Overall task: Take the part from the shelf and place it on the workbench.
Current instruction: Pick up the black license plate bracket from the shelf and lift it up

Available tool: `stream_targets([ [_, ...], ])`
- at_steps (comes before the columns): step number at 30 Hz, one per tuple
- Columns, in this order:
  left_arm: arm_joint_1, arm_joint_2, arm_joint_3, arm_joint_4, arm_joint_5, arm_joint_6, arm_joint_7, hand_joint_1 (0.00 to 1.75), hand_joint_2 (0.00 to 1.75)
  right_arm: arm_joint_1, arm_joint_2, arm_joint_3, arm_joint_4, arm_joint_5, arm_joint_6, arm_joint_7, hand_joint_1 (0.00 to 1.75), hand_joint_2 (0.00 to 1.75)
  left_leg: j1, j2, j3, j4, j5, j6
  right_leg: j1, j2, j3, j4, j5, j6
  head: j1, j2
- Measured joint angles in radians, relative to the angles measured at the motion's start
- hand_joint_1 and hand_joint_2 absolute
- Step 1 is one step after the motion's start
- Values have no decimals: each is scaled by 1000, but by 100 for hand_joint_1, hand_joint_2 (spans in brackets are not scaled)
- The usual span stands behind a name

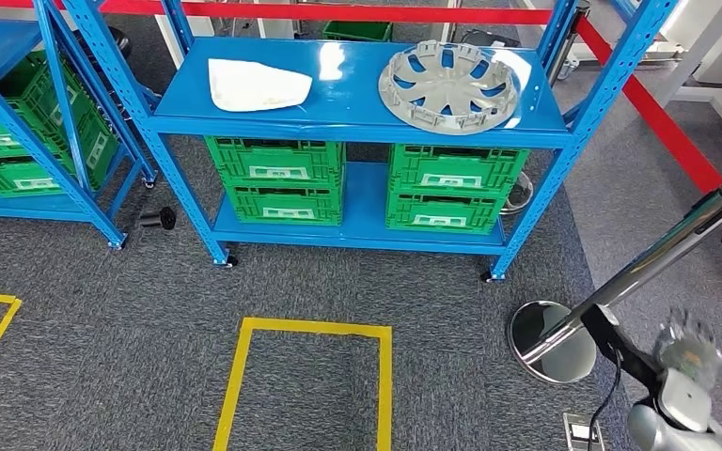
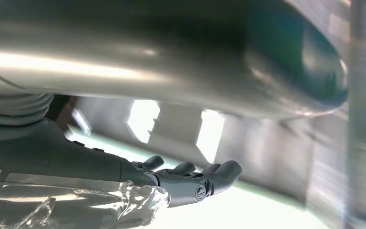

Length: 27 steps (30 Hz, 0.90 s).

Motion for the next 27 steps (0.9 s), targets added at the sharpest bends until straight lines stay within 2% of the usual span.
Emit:
stream_targets([
  [2, -2, 0, -4, 1, -8, -7, 0, 0, 0, -43, -8, -45, -121, 165, 155, 2, 0, 0, 0, 0, 0, -1, 2, 0, 0, 1, -1, 0, 1, 0, 1, 0],
  [4, -4, 0, -11, 1, -15, -15, -1, 0, 0, -112, -7, -63, -228, 261, 268, 0, 0, 0, 0, 0, 1, -2, 5, -1, -1, 0, -2, 1, 2, -1, 0, 0],
  [8, -6, -3, -25, 1, -29, -32, -1, 0, 0, -254, 18, -42, -383, 317, 375, -41, 0, 0, 0, -3, 1, -3, 8, -2, -1, -3, -2, 1, 3, -1, -1, 0],
  [14, -11, -6, -40, 2, -37, -46, 9, 0, 0, -382, 109, 51, -468, 326, 399, -109, 0, 0, 0, -3, 1, -5, 9, -3, -1, -4, -3, 1, 4, -2, -1, 0],
  [20, -13, -6, -52, 2, -51, -51, 18, 0, 0, -452, 198, 136, -470, 287, 386, -152, 0, 0, 0, -4, 0, -6, 9, -3, -1, -4, -4, 0, 4, -2, -1, 0],
  [27, -13, -4, -63, 5, -51, -52, 29, 0, 0, -489, 237, 184, -466, 237, 379, -144, 0, 0, 0, -4, -1, -6, 9, -3, -1, -5, -4, -1, 4, -2, -1, 0],
])
